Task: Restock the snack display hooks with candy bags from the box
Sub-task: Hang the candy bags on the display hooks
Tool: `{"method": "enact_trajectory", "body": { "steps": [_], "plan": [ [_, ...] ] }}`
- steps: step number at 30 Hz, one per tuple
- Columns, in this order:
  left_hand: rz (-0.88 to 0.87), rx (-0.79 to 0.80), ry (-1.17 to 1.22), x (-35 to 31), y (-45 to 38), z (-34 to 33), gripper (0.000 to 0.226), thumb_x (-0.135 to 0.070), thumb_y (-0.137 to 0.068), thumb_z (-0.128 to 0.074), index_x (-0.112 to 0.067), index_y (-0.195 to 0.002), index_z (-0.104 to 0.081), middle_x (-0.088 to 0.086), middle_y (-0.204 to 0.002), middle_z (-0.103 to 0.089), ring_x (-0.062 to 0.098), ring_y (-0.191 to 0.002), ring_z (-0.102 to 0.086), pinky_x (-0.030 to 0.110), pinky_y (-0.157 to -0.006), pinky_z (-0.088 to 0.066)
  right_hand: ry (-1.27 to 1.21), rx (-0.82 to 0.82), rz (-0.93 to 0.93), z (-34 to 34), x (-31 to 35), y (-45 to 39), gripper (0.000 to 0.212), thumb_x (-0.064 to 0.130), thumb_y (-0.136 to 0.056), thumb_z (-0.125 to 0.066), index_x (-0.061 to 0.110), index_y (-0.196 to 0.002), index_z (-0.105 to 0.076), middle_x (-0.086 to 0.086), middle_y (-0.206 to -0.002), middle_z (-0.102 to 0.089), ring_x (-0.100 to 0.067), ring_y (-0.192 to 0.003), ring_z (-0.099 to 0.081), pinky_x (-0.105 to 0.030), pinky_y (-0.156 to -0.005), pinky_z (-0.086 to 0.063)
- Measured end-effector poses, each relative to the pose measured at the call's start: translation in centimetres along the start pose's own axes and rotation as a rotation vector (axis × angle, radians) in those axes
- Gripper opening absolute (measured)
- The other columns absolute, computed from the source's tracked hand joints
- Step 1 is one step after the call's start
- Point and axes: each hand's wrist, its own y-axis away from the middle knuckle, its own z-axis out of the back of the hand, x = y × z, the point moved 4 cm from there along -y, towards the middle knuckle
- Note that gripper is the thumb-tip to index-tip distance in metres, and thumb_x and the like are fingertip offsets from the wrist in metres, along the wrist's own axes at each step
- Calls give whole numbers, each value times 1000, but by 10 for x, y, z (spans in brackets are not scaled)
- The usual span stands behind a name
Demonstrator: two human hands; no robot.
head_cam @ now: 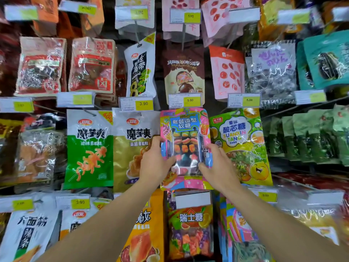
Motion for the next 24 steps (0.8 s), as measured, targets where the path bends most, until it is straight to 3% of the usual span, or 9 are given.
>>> {"method": "enact_trajectory", "body": {
  "steps": [3, 7, 11, 17, 21, 24],
  "plan": [
    [-26, 153, -159, -2, -3, -5, 44, -18, -82, -72, -24, -119, -48, 4, -74, -62, 19, -56, -56, 34, -53, -47, 48, 55, -59, -4, 1, -7, 51, 31, -94, -60, 23, -139, -37, -5, -133, -46, -28, -111, -56, -34, -79, -44],
    [-16, 347, -180, 7, 5, -3, 72, -13, -84, -70, -30, -145, -35, 18, -116, -66, 21, -63, -60, 33, -62, -53, 84, 134, -106, -13, -2, -5, 59, 30, -94, -59, 26, -145, -29, -7, -135, -44, -30, -111, -56, -37, -82, -46],
    [-20, 396, -155, 11, 13, 6, 78, -23, -87, -70, -28, -151, -28, 12, -139, -55, 33, -85, -66, 31, -76, -50, 112, 176, -127, -16, 2, 4, 67, 34, -93, -58, 24, -150, -25, -5, -143, -35, -30, -117, -53, -39, -85, -48],
    [-6, 476, -159, 23, 27, 15, 78, -41, -88, -67, -28, -153, -26, 9, -134, -59, 27, -117, -59, 30, -86, -50, 235, 164, -113, -10, 21, 19, 70, 36, -90, -58, 20, -150, -26, -3, -153, -22, -33, -136, -30, -45, -103, -43],
    [-35, 395, -40, 23, 44, 34, 70, -33, -85, -71, -20, -147, -40, 5, -141, -55, 26, -127, -52, 27, -98, -43, 274, 179, -87, -10, 46, 41, 71, 38, -89, -59, 17, -150, -30, -6, -152, -28, -35, -135, -34, -43, -108, -37],
    [-19, 328, 4, 37, 65, 54, 59, -25, -84, -71, -21, -139, -52, 4, -136, -59, 24, -123, -56, 31, -102, -45, 309, 188, -25, -21, 71, 71, 68, 37, -85, -59, 11, -144, -39, -10, -146, -38, -35, -132, -39, -42, -109, -34]
  ]
}}
